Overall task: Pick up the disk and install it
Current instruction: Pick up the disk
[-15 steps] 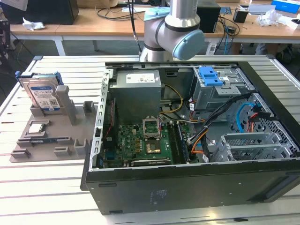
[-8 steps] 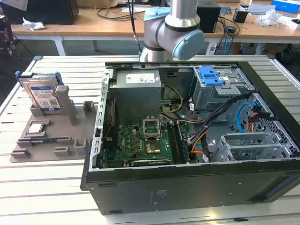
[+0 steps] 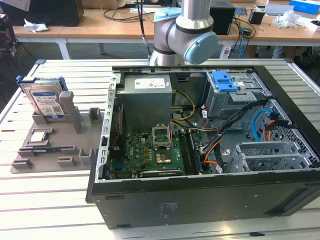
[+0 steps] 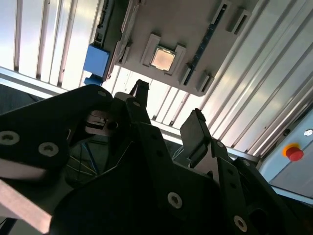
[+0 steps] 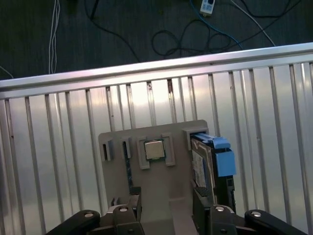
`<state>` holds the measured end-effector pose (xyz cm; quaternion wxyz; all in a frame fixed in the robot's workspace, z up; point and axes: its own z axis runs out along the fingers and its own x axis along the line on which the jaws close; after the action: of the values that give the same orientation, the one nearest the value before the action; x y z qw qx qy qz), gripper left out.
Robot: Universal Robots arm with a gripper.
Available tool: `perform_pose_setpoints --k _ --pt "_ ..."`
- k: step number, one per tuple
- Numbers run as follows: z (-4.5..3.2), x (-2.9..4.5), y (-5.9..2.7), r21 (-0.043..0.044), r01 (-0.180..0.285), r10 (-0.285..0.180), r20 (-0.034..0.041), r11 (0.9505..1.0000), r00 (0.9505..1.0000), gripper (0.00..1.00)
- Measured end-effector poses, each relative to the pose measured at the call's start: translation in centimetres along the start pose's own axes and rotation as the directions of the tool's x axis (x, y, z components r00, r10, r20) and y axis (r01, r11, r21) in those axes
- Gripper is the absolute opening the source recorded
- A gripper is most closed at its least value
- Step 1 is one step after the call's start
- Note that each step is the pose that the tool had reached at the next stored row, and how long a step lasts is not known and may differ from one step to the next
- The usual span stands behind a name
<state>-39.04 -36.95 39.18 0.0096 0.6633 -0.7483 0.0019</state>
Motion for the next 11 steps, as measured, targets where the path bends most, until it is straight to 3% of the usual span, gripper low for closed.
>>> perform_pose_setpoints --k 11 --pt "0.04 -1.98 0.24 0.0 0.0 0.0 0.0001 1.0 1.0 0.54"
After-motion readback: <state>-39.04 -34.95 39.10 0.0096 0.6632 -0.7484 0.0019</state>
